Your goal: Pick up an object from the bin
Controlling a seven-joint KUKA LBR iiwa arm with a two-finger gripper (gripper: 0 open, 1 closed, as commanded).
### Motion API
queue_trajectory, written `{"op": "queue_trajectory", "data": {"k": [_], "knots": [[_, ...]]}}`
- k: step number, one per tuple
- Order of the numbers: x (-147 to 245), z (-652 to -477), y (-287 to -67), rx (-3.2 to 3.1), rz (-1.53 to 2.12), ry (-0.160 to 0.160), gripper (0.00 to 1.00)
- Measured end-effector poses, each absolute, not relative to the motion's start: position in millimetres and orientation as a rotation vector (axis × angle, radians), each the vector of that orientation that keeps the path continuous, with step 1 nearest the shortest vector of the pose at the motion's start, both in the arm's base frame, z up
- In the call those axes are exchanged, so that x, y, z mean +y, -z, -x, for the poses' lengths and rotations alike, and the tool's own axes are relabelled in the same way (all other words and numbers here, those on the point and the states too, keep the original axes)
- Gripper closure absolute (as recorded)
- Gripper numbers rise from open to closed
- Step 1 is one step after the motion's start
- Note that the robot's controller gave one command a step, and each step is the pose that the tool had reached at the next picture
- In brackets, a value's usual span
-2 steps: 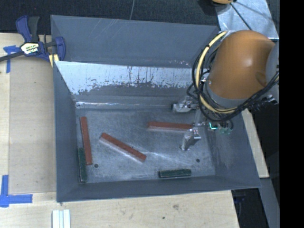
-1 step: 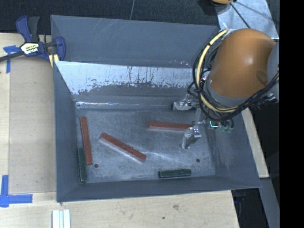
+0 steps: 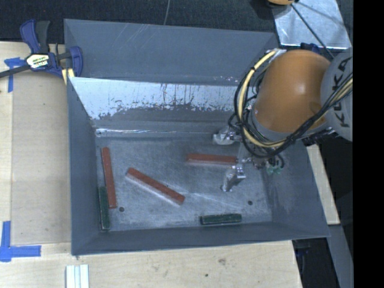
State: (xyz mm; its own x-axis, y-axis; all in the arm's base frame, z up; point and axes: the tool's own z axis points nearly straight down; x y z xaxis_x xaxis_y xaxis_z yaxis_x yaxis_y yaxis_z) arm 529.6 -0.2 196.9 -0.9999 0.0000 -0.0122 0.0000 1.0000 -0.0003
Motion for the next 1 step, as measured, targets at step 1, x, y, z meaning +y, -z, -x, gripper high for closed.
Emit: {"op": "queue_trajectory", "data": {"k": [1], "knots": [[15.0,-550.8,-99.9,3.134,-0.167,-0.001,1.0]]}}
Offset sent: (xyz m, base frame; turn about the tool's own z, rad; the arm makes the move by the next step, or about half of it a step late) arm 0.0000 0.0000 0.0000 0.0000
